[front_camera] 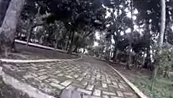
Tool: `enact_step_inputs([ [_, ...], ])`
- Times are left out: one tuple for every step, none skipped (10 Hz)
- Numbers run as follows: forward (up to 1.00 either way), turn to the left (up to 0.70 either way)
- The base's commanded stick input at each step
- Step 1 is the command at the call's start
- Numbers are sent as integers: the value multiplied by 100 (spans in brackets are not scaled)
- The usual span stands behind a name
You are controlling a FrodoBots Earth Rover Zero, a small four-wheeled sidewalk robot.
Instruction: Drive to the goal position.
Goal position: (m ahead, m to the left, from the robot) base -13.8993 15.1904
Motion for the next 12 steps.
enact_step_inputs([
  [-36, 0],
  [-45, 0],
  [-45, 0],
  [-45, 0],
  [-45, 0],
  [-45, 0],
  [-45, 0],
  [-45, 0],
  [-45, 0],
  [-45, 0],
  [-45, 0],
  [-45, 0],
])
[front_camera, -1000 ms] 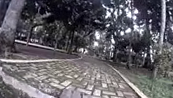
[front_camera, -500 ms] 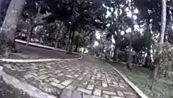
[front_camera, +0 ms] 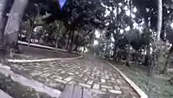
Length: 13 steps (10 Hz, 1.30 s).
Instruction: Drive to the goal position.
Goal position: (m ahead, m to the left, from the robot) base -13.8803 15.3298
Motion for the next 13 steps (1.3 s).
enact_step_inputs([
  [-45, 0],
  [-45, 0],
  [-45, 0],
  [-45, 0],
  [-45, 0],
  [-45, 0],
  [-45, 0],
  [-45, 0],
  [-45, 0],
  [-26, 0],
  [-4, 0],
  [0, 27],
  [0, 43],
])
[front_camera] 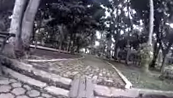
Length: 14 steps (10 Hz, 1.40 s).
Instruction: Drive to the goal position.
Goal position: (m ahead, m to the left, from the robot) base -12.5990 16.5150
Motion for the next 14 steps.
enact_step_inputs([
  [0, 45],
  [0, 45],
  [0, 45],
  [0, 45],
  [0, 45],
  [0, 45],
  [0, 45],
  [0, 45],
  [0, 45],
  [0, 45],
  [0, 45],
  [0, 45],
  [0, 36],
  [0, 12],
])
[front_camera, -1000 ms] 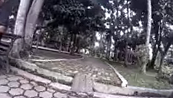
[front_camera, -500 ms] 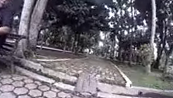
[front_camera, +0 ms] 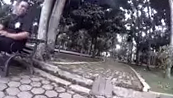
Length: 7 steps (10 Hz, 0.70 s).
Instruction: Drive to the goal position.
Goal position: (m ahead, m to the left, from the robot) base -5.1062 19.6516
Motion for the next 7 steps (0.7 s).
enact_step_inputs([
  [0, -41],
  [0, -45],
  [0, -45],
  [0, -45],
  [0, -45],
  [0, -45],
  [0, -45],
])
